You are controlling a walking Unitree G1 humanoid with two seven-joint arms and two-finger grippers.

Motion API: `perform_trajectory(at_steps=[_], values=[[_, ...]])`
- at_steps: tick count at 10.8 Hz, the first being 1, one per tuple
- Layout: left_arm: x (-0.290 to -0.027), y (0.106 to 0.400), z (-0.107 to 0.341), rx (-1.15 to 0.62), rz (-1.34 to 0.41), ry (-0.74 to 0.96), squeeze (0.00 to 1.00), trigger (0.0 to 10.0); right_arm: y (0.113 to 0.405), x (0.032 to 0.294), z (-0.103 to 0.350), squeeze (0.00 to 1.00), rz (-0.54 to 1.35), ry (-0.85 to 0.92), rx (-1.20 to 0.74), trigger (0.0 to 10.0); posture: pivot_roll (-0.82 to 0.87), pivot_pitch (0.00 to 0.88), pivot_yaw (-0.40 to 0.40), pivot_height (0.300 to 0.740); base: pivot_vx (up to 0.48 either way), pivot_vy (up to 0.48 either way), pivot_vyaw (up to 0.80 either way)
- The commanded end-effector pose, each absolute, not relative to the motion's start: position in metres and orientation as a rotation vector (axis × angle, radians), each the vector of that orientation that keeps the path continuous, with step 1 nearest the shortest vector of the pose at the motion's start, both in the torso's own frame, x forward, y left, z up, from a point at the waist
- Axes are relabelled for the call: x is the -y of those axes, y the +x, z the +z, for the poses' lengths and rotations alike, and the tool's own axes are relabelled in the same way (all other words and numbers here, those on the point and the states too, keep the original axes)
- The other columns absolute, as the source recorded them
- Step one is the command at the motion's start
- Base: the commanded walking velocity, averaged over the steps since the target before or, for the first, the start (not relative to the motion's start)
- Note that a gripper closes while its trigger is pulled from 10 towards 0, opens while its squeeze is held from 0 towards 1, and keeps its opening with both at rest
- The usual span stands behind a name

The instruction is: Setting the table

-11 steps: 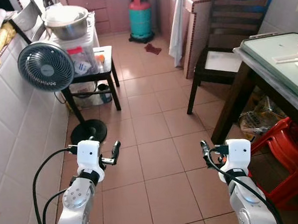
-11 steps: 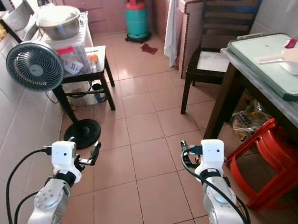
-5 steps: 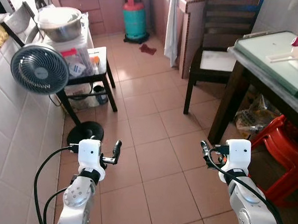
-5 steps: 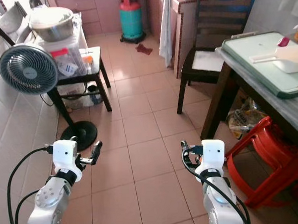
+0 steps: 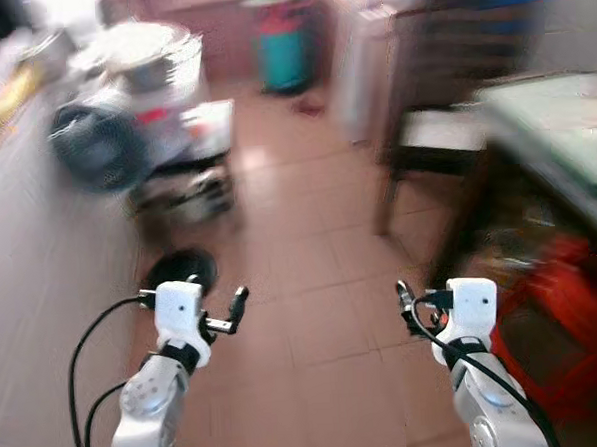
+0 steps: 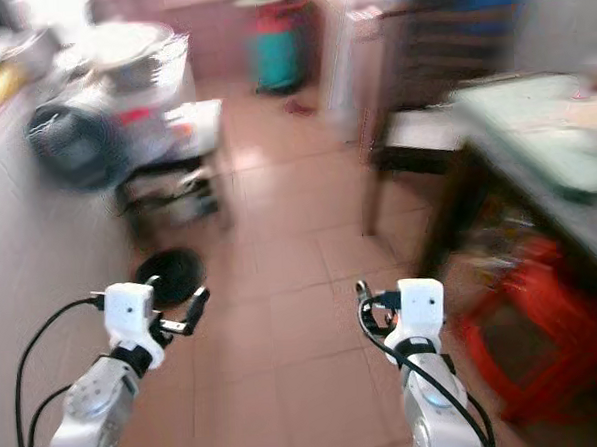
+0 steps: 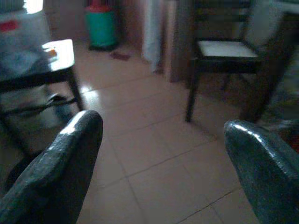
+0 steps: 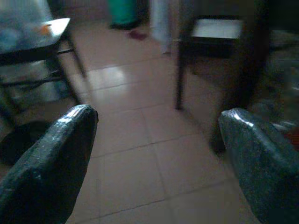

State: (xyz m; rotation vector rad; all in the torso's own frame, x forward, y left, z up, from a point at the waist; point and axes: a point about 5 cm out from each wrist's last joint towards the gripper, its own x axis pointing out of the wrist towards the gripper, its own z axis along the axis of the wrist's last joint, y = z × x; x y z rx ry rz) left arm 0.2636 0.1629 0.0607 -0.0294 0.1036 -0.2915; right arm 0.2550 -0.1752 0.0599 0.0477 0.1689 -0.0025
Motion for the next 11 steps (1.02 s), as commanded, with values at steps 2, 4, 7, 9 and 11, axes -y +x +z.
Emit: perform_trajectory(at_steps=[2, 4, 7, 9, 11], values=[[-0.1583, 0.2655, 0.0664, -0.085, -0.318, -0.027, 0.0, 10.0, 0.2541, 0.1786, 0.061, 0.0, -0.017, 0.045, -0.164, 10.0, -0.04, 0.037, 0.077, 0.74, 0.306, 0.0, -0.8], [-0.1566, 0.2653, 0.0674, -0.078, -0.328, -0.046, 0.0, 10.0, 0.2541, 0.1763, 0.0643, 0.0, -0.004, 0.035, -0.147, 10.0, -0.05, 0.039, 0.075, 0.74, 0.317, 0.0, -0.61], [-0.1547, 0.2636, 0.066, -0.086, -0.334, -0.044, 0.0, 10.0, 0.2551, 0.1746, 0.0683, 0.0, 0.014, 0.018, -0.128, 10.0, -0.05, 0.041, 0.07, 0.74, 0.317, 0.0, 0.0], [-0.1572, 0.2641, 0.0638, -0.1, -0.303, -0.036, 0.0, 10.0, 0.255, 0.1736, 0.0697, 0.0, 0.02, 0.014, -0.123, 10.0, -0.05, 0.041, 0.07, 0.74, 0.152, 0.0, -0.28], [-0.1615, 0.2654, 0.0595, -0.133, -0.248, -0.065, 0.0, 10.0, 0.2553, 0.1724, 0.0703, 0.0, 0.022, 0.016, -0.121, 10.0, -0.05, 0.042, 0.07, 0.74, 0.0, 0.0, -0.77]])
